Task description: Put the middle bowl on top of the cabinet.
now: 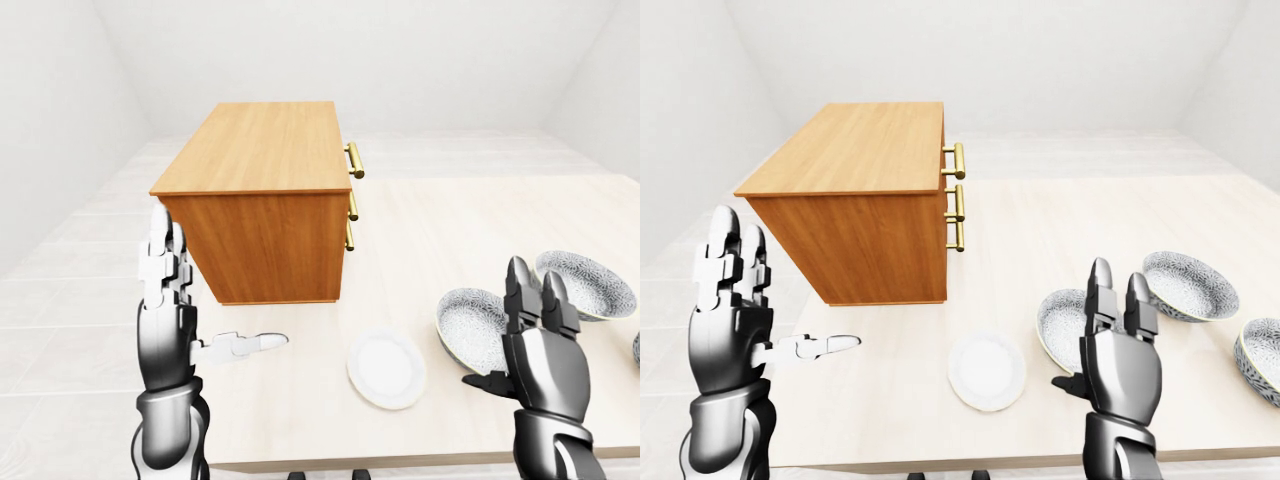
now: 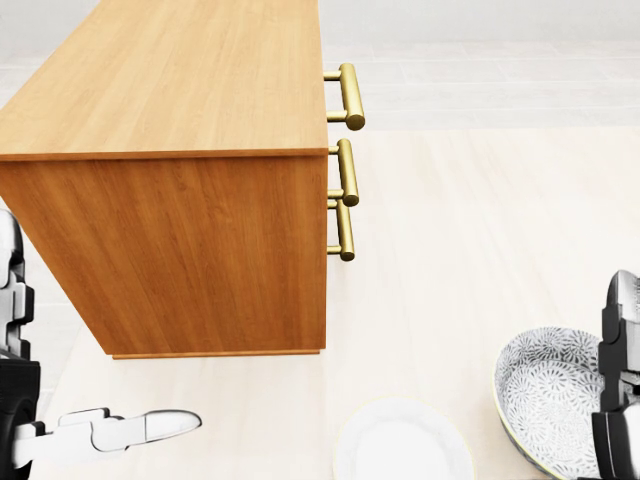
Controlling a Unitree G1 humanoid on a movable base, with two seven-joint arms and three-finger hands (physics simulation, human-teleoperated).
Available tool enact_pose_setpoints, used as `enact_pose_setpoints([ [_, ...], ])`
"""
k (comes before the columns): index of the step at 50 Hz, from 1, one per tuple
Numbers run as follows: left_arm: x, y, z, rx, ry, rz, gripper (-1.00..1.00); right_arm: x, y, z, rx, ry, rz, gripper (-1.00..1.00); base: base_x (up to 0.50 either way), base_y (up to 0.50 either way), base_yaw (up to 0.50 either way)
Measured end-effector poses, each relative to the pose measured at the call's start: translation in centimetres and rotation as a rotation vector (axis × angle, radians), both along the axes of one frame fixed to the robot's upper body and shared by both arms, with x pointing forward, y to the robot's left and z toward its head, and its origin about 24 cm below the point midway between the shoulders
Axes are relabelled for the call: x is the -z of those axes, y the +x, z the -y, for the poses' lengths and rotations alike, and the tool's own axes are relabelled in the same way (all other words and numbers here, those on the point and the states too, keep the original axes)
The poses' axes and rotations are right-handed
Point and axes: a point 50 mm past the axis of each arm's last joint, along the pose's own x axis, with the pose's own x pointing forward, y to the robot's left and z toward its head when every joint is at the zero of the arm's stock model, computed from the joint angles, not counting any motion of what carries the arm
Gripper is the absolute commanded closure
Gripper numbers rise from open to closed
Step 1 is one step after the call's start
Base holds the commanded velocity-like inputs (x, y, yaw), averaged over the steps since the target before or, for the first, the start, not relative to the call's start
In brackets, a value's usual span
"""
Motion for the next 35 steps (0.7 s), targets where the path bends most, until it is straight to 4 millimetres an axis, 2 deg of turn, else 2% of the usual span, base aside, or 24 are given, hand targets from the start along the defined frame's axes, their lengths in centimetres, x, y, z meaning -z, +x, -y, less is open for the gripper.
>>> enact_pose_setpoints([
  [9, 0.2, 0.0, 0.0, 0.004, -0.001, -0.008, -1.0, 0.9, 0.4, -0.8, -0.002, -0.148, -0.026, -1.0, 0.0, 0.0, 0.0],
  [17, 0.3, 0.0, 0.1, 0.011, 0.0, -0.016, -1.0, 0.8, 0.6, -1.8, -0.034, -0.297, -0.019, -1.0, 0.0, 0.0, 0.0],
  [25, 0.4, 0.0, 0.2, 0.019, 0.003, -0.024, -1.0, 0.5, 0.9, -3.5, -0.099, -0.389, -0.013, -1.0, 0.0, 0.0, 0.0],
  [35, 0.6, 0.1, 0.3, 0.022, 0.007, -0.031, -1.0, 1.1, 1.0, -4.9, -0.181, -0.446, -0.038, -1.0, 0.0, 0.0, 0.0],
])
